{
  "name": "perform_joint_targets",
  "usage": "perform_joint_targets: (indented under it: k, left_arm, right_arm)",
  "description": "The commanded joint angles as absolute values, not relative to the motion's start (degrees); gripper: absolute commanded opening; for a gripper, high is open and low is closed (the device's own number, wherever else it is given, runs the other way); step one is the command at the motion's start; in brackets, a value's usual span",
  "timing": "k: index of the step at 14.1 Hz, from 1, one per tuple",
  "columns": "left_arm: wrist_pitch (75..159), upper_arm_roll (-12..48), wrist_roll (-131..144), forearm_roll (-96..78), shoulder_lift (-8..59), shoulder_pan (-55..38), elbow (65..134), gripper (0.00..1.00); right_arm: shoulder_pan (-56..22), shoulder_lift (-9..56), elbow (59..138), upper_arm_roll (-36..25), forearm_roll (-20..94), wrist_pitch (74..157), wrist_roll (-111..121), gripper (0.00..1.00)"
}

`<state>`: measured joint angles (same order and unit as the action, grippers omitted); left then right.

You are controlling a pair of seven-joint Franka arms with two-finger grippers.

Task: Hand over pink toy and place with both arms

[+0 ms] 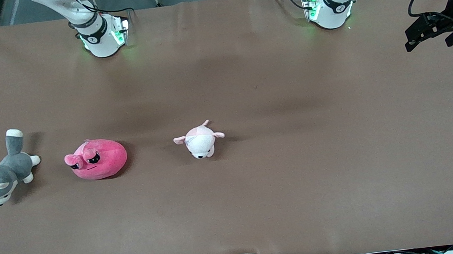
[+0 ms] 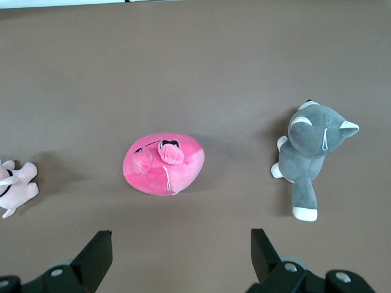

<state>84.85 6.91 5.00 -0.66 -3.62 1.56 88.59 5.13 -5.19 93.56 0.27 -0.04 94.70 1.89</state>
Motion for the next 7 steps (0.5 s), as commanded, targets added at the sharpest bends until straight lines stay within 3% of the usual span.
perform_joint_targets:
  k: [1,7]
  left_arm:
    - [84.6,6.9,4.6,0.3,-3.9,1.7,87.5,1.00]
    - [84.0,6.9,4.7,0.4,-3.9,1.7,87.5,1.00]
  right_arm:
    - [6.1,-7.6,96.9,1.1,-0.9,96.9,3.9,1.00]
    - [6.1,-7.3,96.7,1.1,-1.0,97.0,3.7,1.00]
